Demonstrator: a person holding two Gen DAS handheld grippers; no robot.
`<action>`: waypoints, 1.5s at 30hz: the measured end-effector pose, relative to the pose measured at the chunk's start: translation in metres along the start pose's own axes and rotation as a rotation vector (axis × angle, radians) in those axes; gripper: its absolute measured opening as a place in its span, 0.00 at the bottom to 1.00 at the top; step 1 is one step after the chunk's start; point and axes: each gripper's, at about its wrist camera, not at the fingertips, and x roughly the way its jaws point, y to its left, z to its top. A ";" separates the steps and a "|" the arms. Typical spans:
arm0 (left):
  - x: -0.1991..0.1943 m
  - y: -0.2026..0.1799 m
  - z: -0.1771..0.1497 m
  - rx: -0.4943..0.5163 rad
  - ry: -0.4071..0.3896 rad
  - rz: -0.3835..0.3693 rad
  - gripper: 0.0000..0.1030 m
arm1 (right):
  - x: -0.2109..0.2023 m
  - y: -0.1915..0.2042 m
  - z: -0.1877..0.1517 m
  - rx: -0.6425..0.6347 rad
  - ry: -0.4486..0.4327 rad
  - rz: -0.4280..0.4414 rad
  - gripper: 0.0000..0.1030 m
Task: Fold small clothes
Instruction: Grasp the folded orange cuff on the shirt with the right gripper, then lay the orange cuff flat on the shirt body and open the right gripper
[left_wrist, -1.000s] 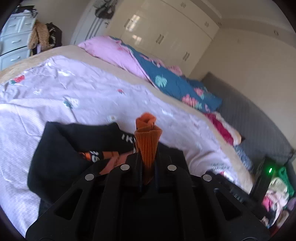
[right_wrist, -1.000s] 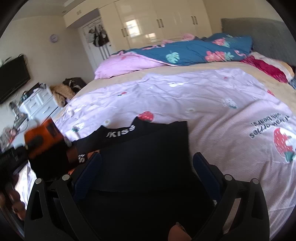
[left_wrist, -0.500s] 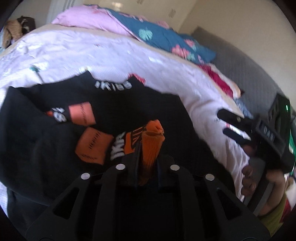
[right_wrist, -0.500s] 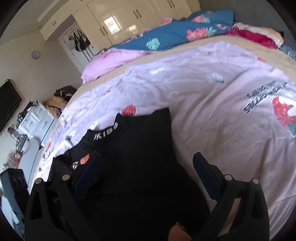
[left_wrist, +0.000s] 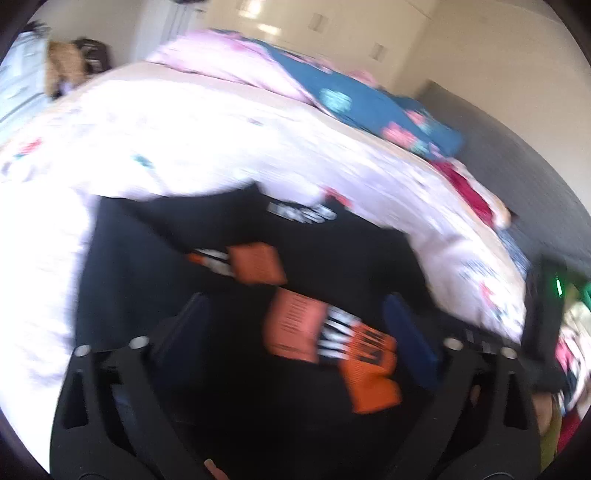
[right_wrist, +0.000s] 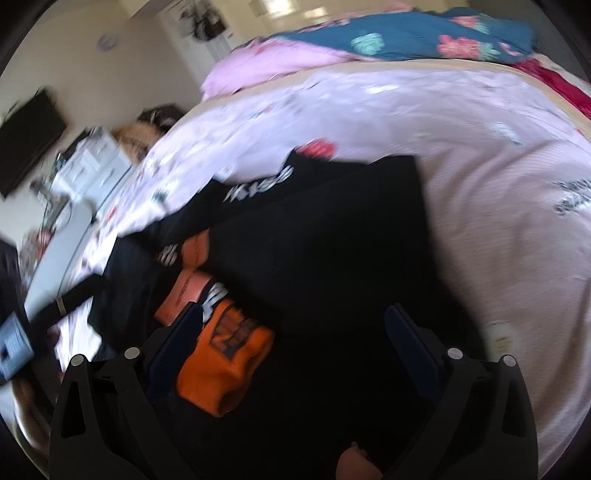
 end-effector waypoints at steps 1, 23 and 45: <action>-0.002 0.008 0.003 -0.019 -0.011 0.025 0.89 | 0.005 0.007 -0.003 -0.018 0.016 0.005 0.82; -0.049 0.107 0.023 -0.331 -0.176 0.178 0.91 | -0.027 0.074 0.019 -0.216 -0.178 0.171 0.11; -0.007 0.067 0.026 -0.133 -0.081 0.207 0.91 | -0.030 0.015 0.050 -0.190 -0.262 -0.067 0.11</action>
